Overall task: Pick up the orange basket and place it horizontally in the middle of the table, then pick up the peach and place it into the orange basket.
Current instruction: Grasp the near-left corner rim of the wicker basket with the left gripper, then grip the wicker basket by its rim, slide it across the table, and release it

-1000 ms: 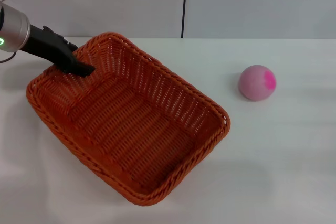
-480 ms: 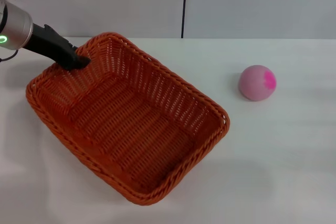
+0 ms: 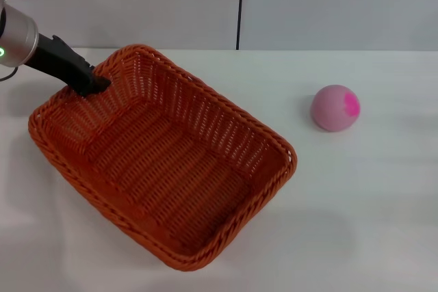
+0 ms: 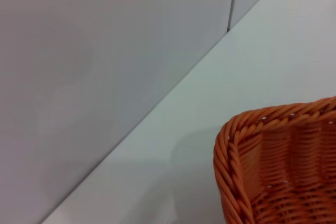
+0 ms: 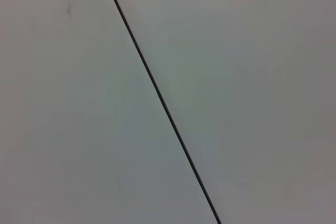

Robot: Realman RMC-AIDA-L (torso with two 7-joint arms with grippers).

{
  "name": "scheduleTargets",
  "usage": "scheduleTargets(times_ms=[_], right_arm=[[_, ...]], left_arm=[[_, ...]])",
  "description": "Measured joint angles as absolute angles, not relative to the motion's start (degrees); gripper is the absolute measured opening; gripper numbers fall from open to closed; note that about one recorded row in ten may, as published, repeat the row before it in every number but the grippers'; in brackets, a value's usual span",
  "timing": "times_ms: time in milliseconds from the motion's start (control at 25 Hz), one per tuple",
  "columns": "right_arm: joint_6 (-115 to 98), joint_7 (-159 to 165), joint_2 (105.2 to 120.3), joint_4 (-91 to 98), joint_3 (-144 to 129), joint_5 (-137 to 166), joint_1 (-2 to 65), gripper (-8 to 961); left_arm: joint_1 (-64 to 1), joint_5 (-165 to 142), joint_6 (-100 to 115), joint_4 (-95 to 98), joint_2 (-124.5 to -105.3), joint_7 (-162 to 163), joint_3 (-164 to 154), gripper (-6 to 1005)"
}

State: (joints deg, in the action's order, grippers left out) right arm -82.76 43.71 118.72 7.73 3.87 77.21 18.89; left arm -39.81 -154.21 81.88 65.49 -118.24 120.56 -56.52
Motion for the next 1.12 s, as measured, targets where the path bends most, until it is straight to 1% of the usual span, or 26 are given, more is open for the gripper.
scheduleTargets(times_ms=[640,840,1120], right_arm=[[-81.3,43.54,118.65,7.5,3.87,77.25,19.62,730],[-81.2,43.56,118.74,7.47,3.87,77.24,19.93,730],[-81.05,43.49,118.74,7.47,3.87,77.21,20.58,729]], left_arm=[[-39.64,-151.58,86.72,68.64,-118.43,127.69,-59.11,190],[-40.09,-146.73,91.91,68.75,-118.23,127.99,-55.6,189],[-40.87,-143.71,93.09,67.49,-118.01,129.13,-47.31,179]])
